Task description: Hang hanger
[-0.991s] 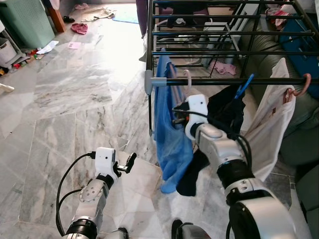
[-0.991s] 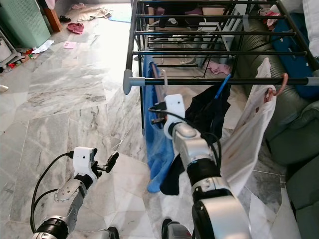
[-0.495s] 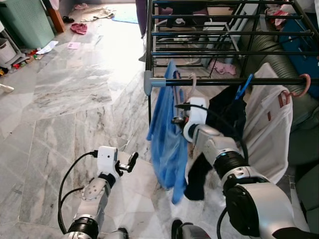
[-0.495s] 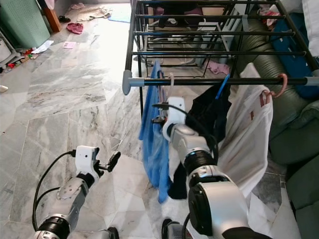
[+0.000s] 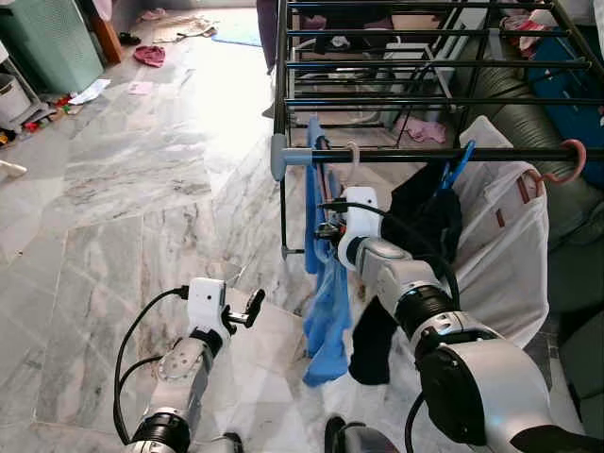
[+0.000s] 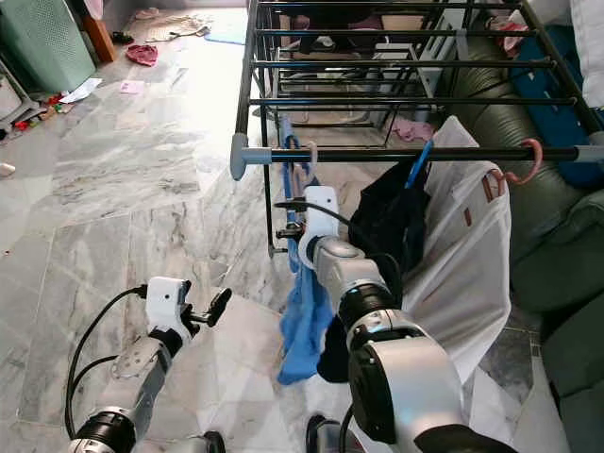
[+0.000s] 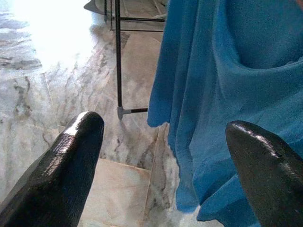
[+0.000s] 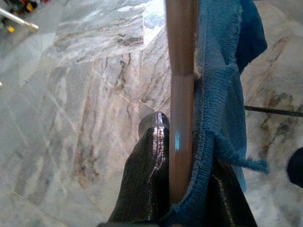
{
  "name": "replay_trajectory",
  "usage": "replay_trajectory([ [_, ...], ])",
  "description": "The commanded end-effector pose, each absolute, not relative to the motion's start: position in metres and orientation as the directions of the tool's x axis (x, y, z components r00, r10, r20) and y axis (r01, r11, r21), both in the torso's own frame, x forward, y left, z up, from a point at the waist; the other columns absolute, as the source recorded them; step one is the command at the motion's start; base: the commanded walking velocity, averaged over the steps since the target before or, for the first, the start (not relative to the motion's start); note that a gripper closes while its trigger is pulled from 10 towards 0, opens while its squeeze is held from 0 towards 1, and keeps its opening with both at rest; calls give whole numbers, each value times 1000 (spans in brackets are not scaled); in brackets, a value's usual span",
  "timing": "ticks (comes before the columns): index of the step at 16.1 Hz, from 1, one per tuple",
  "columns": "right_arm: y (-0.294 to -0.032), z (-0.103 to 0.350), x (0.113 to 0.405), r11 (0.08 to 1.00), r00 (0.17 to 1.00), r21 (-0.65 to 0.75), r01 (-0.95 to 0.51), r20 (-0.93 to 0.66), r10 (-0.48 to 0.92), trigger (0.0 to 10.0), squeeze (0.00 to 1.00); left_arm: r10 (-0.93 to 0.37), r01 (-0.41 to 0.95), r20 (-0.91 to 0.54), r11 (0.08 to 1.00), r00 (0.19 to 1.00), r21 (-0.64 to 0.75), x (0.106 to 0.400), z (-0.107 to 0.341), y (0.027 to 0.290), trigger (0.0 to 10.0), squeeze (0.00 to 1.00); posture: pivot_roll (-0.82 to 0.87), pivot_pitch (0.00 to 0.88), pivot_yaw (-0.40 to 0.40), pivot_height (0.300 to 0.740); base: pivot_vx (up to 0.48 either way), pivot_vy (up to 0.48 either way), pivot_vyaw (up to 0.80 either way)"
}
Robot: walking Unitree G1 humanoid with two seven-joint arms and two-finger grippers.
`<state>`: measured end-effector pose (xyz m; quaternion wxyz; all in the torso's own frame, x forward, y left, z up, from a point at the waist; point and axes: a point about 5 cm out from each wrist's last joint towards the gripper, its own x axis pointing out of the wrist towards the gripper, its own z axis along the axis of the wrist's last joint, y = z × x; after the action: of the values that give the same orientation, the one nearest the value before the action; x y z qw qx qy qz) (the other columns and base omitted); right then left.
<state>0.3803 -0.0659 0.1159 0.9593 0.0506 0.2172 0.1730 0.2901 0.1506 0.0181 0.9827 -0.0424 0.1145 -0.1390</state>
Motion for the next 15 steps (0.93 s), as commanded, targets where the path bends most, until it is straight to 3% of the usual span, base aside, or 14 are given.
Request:
replay_trajectory([
  [1, -58, 113, 377, 930, 831, 154, -333, -417, 367, 10000, 0, -286, 267, -234, 957, 929, -113, 287, 15, 151, 10000, 0, -156, 158, -13, 740, 0, 0, 0],
  [2, -59, 110, 377, 934, 834, 149, -325, -421, 357, 10000, 702, -286, 266, -233, 957, 929, -113, 287, 15, 150, 10000, 0, -156, 158, -13, 740, 0, 0, 0],
  [3, -60, 109, 376, 937, 835, 148, -317, -424, 349, 10000, 1000, -286, 266, -233, 957, 929, -113, 287, 15, 150, 10000, 0, -157, 158, -17, 740, 0, 0, 0],
  [9, -79, 103, 377, 962, 870, 92, -258, -410, 273, 10000, 1000, -286, 265, -240, 957, 928, -114, 285, 13, 150, 10000, 0, -159, 154, -20, 740, 0, 0, 0],
  [15, -95, 116, 376, 965, 948, -8, -261, -192, 255, 10000, 1000, -281, 261, -244, 959, 928, -111, 286, 13, 152, 10000, 0, -162, 153, -18, 740, 0, 0, 0],
])
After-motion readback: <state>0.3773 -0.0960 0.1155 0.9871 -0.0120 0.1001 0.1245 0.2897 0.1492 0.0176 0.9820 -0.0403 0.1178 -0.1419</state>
